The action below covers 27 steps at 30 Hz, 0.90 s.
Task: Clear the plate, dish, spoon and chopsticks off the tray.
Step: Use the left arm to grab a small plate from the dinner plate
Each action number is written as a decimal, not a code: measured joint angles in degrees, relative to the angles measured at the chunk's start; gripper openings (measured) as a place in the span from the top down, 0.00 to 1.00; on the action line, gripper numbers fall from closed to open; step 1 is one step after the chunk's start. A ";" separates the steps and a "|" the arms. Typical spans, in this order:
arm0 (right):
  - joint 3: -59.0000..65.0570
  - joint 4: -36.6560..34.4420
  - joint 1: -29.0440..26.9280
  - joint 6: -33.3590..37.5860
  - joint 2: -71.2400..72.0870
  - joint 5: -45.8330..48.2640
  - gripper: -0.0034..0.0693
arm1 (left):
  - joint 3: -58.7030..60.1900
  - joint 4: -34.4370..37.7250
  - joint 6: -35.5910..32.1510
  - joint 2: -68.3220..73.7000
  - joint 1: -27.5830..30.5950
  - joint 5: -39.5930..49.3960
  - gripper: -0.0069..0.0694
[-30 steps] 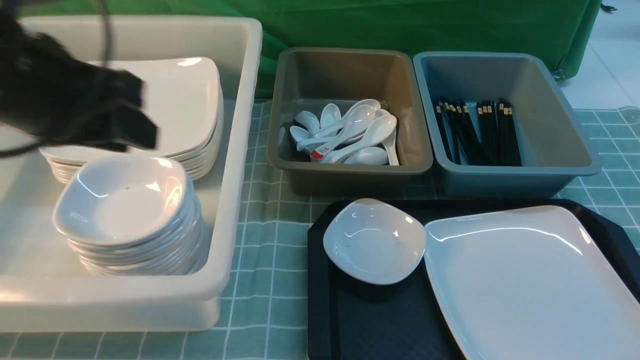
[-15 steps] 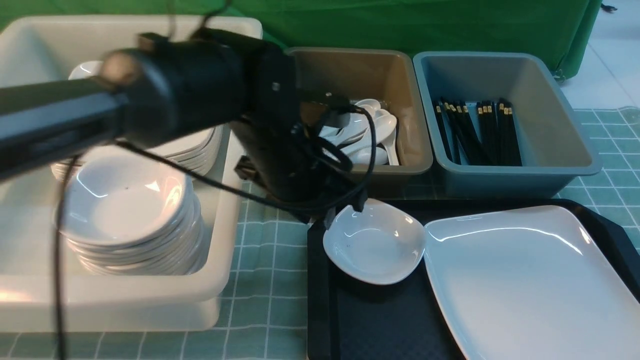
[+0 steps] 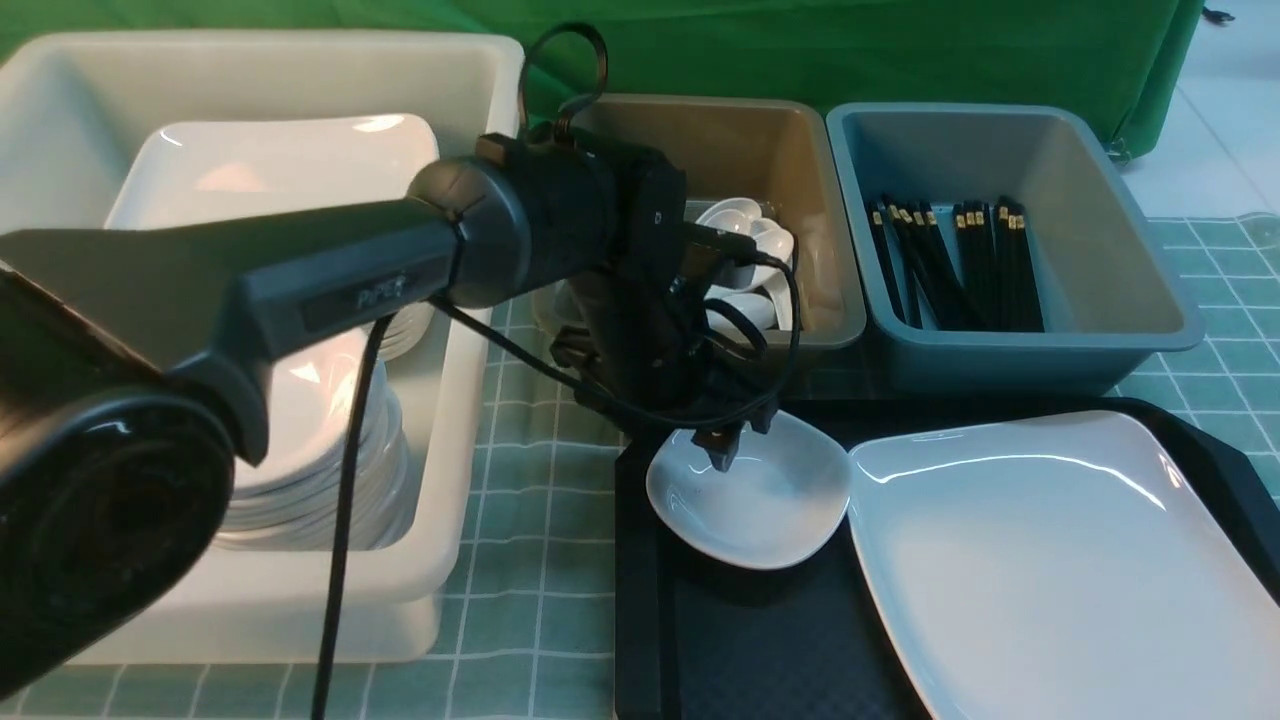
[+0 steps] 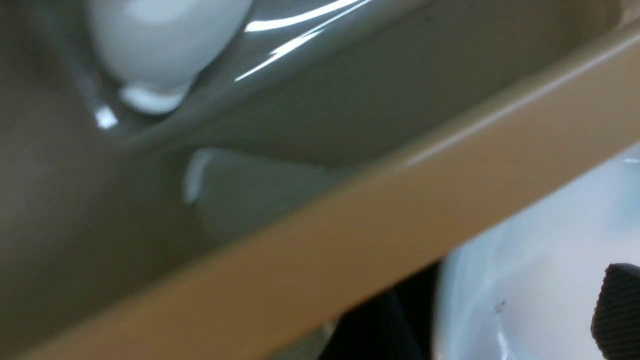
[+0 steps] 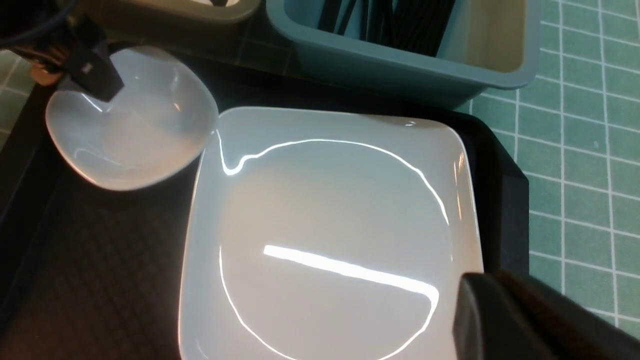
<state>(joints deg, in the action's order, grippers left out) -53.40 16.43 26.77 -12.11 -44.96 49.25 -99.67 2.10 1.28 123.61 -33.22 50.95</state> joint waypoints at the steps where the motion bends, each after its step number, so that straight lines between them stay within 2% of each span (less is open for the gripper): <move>1: 0.00 0.00 0.00 0.04 0.00 -0.11 0.86 | -0.04 1.32 -1.28 0.21 0.00 -0.52 0.20; 10: 0.00 0.00 0.00 0.77 0.00 -0.98 0.86 | -0.41 4.15 -2.47 2.41 -0.12 -1.33 0.23; 14: 0.00 0.00 0.00 0.87 0.00 -1.29 0.86 | -0.51 6.72 -5.00 2.41 -0.13 2.52 0.29; 19: 0.00 0.00 0.00 0.87 0.00 -1.34 0.86 | -0.51 8.35 -6.30 2.46 -0.18 6.15 0.40; 22: 0.00 0.00 0.00 0.87 0.00 -1.90 0.86 | -0.51 8.41 -7.69 2.58 -0.12 7.40 0.60; 27: 0.00 0.00 0.00 0.89 0.00 -2.01 0.86 | -0.51 8.93 -8.39 2.99 -0.07 7.81 0.76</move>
<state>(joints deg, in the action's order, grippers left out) -53.40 16.43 26.77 -11.22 -44.96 47.24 -100.19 11.04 -7.11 126.60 -33.29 58.76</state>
